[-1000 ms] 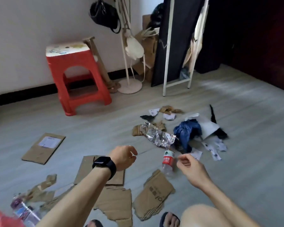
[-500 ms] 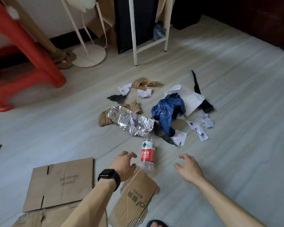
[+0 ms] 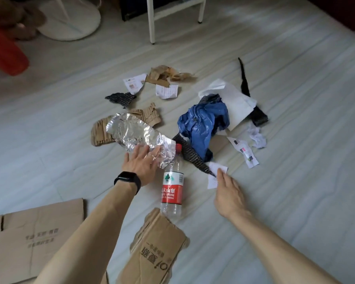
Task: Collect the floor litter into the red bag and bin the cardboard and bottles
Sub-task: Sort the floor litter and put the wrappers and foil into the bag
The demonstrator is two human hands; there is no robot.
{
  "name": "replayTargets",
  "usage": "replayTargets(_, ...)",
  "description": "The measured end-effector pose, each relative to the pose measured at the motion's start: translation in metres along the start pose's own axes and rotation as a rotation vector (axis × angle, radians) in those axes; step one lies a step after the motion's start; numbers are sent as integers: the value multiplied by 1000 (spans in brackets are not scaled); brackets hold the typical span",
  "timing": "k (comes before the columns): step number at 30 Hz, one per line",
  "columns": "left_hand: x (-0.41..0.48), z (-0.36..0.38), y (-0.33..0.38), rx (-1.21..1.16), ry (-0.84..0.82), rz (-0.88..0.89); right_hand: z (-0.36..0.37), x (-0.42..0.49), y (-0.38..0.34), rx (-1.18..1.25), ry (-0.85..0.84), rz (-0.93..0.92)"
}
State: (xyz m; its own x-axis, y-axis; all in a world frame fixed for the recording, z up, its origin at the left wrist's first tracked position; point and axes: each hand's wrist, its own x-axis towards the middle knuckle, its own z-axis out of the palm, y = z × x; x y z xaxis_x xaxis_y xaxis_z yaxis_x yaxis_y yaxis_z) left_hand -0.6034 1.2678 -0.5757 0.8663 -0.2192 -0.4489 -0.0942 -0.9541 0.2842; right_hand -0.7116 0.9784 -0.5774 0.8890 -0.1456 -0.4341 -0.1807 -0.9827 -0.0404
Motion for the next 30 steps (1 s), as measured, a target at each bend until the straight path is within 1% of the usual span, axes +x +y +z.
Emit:
replayTargets(2,-18,15,-20,14,43,-22,17,-19,-2,20,133,-36)
replayTargets(6,-80,41,-62,-22,220,-57,50,-51,-4,89,235,-88)
replayTargets(7,-95,45,-68,-24,233,-77,56,-58,-4,123,254,-104)
replayTargets(10,-129,52,-73,-116,191,-147,64,-79,-10,143,273,-144)
replayTargets(12,-142,58,-74,-145,190,-148,70,-92,-13,112,303,-180)
replayTargets(14,-151,63,-73,-12,140,-123,74,-103,-14,109,315,-230)
replayTargets(16,-159,61,-66,56,100,-104,78,-110,-13,147,316,-255)
replayTargets(19,-173,50,-56,104,124,-103,75,-110,-13,195,320,-252)
replayTargets(21,-183,46,-54,158,116,-112,69,-108,-14,186,343,-297)
replayTargets(23,-194,40,-58,149,122,-125,66,-105,-14,154,343,-367)
replayTargets(25,-215,27,-65,157,175,-119,63,-110,-14,169,285,-367)
replayTargets(27,-235,11,-73,166,231,-116,52,-117,-18,183,163,-314)
replayTargets(30,-277,-28,-95,139,282,-215,16,-141,-50,244,33,-304)
